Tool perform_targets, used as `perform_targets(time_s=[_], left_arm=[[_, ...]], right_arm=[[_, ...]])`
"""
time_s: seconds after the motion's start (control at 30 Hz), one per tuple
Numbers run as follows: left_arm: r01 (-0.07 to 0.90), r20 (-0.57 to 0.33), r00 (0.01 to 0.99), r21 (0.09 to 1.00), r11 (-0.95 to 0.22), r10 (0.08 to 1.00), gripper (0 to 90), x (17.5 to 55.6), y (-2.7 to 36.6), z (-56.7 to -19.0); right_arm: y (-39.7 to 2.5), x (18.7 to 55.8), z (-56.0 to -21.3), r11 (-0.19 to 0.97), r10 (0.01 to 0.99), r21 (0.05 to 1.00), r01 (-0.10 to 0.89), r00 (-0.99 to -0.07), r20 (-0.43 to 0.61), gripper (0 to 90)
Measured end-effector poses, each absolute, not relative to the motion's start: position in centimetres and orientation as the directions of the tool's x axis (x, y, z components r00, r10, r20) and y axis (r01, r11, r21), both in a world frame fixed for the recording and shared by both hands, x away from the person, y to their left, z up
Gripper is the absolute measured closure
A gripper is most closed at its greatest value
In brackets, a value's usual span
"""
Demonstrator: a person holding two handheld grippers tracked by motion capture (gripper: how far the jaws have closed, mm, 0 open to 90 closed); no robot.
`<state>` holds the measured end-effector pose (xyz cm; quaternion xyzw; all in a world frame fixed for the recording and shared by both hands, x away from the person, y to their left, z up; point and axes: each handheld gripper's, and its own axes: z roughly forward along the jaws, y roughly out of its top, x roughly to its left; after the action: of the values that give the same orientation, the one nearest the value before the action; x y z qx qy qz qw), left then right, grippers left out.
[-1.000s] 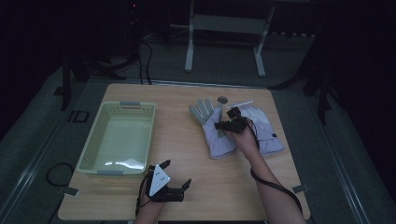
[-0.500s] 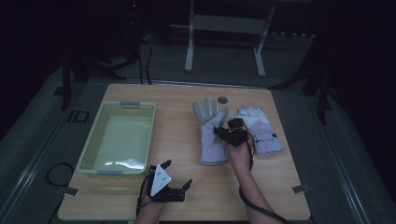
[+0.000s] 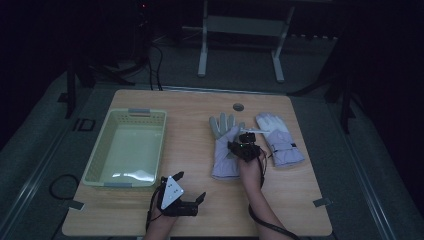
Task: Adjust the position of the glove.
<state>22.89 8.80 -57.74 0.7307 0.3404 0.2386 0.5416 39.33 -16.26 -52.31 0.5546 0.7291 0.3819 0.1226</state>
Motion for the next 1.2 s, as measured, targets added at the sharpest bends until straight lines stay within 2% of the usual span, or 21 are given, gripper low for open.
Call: perform_targets(time_s=[0.2,0.53,0.73,0.77,0.8,0.87,1.03,1.2], left_arm=[[0.243,-0.026,0.659,0.953,-0.180,0.752,1.9,22.9,8.8,-57.7],[0.245,-0.026,0.659,0.952,-0.182,0.751,1.8,23.0,8.8,-57.7],[0.247,-0.029,0.660,0.952,-0.181,0.751,1.8,23.0,8.8,-57.7],[0.248,-0.029,0.660,0.952,-0.181,0.751,1.8,23.0,8.8,-57.7],[0.247,-0.027,0.661,0.952,-0.183,0.750,1.8,23.0,8.8,-57.7],[0.247,-0.025,0.662,0.951,-0.186,0.749,1.8,23.0,8.8,-57.7],[0.247,-0.027,0.660,0.952,-0.183,0.750,1.9,23.0,8.8,-57.7],[0.248,-0.030,0.659,0.952,-0.180,0.751,1.8,23.0,8.7,-57.7]], right_arm=[[-15.5,39.8,-53.7,0.141,0.920,0.672,0.727,-0.347,0.182,81.1],[-15.5,39.9,-54.2,0.119,0.928,0.680,0.724,-0.324,0.183,77.4],[-15.7,39.6,-53.6,0.130,0.924,0.694,0.708,-0.340,0.174,62.5],[-15.7,39.6,-53.6,0.130,0.924,0.694,0.708,-0.340,0.174,62.5],[-15.8,39.4,-53.3,0.145,0.919,0.696,0.704,-0.356,0.168,57.0],[-16.0,39.3,-52.7,0.172,0.912,0.703,0.690,-0.381,0.151,52.1],[-17.9,38.8,-50.2,0.241,0.886,0.749,0.617,-0.455,0.090,46.2],[-20.0,38.4,-48.4,0.281,0.874,0.784,0.554,-0.485,0.030,44.0]])
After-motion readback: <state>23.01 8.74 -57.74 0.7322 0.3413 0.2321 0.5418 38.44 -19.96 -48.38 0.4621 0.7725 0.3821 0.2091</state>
